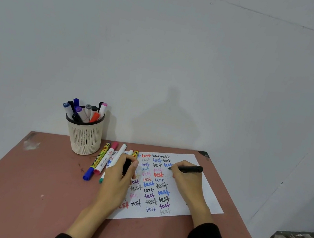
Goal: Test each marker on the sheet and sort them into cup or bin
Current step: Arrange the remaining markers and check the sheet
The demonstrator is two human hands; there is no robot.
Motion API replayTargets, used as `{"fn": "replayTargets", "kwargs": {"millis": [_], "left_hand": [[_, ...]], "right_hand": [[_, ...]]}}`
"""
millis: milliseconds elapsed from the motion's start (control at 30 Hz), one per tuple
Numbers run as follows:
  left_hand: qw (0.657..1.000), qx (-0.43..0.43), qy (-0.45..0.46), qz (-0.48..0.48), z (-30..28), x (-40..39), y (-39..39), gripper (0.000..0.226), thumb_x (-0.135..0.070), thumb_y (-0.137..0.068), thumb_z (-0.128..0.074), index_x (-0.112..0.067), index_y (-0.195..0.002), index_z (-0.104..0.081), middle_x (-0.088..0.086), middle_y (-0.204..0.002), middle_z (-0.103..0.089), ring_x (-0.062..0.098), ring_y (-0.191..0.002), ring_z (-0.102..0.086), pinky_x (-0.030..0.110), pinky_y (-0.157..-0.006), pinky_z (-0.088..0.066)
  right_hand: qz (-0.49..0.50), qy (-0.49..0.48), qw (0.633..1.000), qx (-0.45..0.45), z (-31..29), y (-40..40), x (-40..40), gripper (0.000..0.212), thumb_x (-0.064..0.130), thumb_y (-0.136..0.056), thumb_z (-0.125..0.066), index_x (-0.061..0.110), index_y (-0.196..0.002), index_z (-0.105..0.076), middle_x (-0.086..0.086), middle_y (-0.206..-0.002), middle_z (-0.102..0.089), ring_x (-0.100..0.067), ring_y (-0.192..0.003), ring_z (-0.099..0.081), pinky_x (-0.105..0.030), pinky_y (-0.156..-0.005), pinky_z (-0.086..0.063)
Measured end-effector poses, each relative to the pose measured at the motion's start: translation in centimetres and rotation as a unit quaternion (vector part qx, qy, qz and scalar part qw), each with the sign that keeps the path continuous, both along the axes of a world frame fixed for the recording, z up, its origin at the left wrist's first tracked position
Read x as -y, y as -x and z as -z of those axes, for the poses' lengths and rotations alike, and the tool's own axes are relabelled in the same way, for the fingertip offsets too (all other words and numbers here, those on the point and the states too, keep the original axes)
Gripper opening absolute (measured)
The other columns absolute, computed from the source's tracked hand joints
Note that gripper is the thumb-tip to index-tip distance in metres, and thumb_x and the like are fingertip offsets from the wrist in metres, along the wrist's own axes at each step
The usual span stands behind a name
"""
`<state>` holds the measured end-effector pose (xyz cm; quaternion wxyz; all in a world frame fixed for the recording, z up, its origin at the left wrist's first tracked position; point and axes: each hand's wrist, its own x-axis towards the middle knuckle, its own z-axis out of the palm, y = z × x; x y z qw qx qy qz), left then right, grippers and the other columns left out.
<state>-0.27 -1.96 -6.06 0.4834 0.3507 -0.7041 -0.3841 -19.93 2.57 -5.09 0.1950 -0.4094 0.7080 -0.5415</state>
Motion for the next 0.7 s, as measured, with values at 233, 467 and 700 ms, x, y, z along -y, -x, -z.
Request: {"fn": "replayTargets", "kwargs": {"millis": [233, 467, 700], "left_hand": [[1.0, -0.001, -0.006, 0.003, -0.02, 0.0, 0.01, 0.012, -0.03, -0.1, -0.049, -0.027, -0.092, -0.057, -0.001, -0.066, -0.058, 0.004, -0.053, -0.045, 0.017, -0.052, -0.038], [1.0, 0.003, -0.007, 0.002, -0.01, -0.03, 0.01, 0.011, -0.029, -0.1, -0.049, -0.027, -0.092, -0.057, 0.001, -0.067, -0.059, 0.004, -0.053, -0.045, 0.017, -0.052, -0.038], [1.0, 0.009, -0.01, 0.003, 0.05, 0.03, -0.01, 0.011, -0.03, -0.1, -0.049, -0.028, -0.093, -0.057, 0.0, -0.066, -0.059, 0.005, -0.053, -0.046, 0.022, -0.052, -0.039]], "right_hand": [[0.012, -0.003, 1.0, 0.017, -0.02, 0.14, -0.01, 0.014, 0.009, -0.083, -0.062, 0.005, -0.07, -0.062, -0.002, -0.064, -0.062, -0.009, -0.063, -0.057, -0.02, -0.061, -0.045], [0.012, -0.005, 1.0, 0.009, 0.09, 0.17, 0.04, 0.011, 0.008, -0.083, -0.06, 0.0, -0.075, -0.062, -0.012, -0.072, -0.063, -0.009, -0.063, -0.055, -0.013, -0.056, -0.042], [0.023, -0.003, 0.999, 0.026, 0.11, 0.22, 0.2, 0.013, 0.009, -0.086, -0.061, -0.001, -0.078, -0.063, -0.011, -0.071, -0.063, -0.008, -0.062, -0.054, -0.014, -0.055, -0.044]]}}
